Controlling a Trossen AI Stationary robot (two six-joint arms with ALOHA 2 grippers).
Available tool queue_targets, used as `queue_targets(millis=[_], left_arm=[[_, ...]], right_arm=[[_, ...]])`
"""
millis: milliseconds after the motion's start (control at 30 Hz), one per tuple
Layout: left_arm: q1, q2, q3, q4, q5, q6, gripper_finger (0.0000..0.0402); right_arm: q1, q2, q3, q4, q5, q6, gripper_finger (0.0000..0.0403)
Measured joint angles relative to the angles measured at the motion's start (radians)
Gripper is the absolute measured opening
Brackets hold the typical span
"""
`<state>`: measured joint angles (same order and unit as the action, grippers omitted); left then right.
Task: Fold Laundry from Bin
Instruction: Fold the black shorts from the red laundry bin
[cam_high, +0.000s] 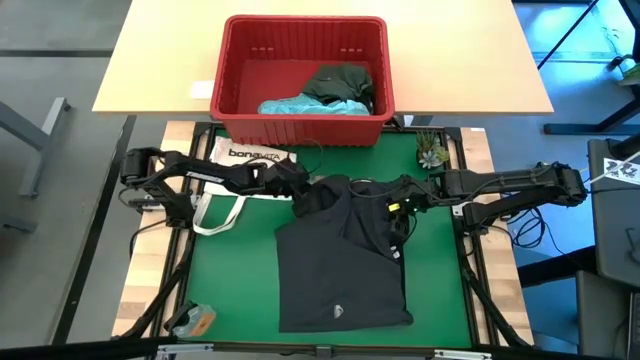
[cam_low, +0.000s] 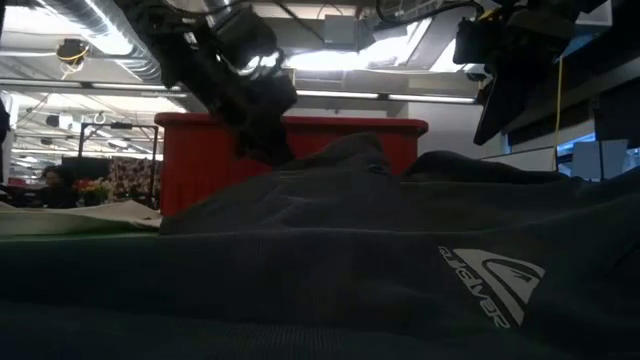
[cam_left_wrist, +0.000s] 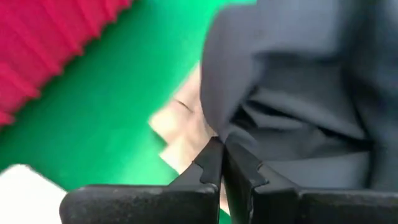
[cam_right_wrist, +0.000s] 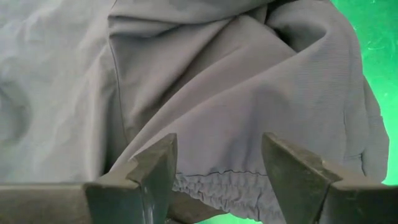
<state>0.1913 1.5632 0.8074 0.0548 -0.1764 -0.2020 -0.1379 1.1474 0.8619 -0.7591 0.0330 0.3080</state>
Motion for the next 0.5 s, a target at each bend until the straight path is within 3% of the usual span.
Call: queue_targets(millis=[367, 500], left_arm=[[-0.001, -0.221, 0.000, -0.098, -0.284, 0.207, 0.0000], [0.000, -0.298, 0.000, -0.105, -0.339, 0.296, 0.0000]], right_arm=[[0.000, 0.000, 0.000, 0.002, 0.000, 0.000, 0.0232], [0.000, 0.000, 0.000, 0.003, 0.036, 0.010, 0.0232]])
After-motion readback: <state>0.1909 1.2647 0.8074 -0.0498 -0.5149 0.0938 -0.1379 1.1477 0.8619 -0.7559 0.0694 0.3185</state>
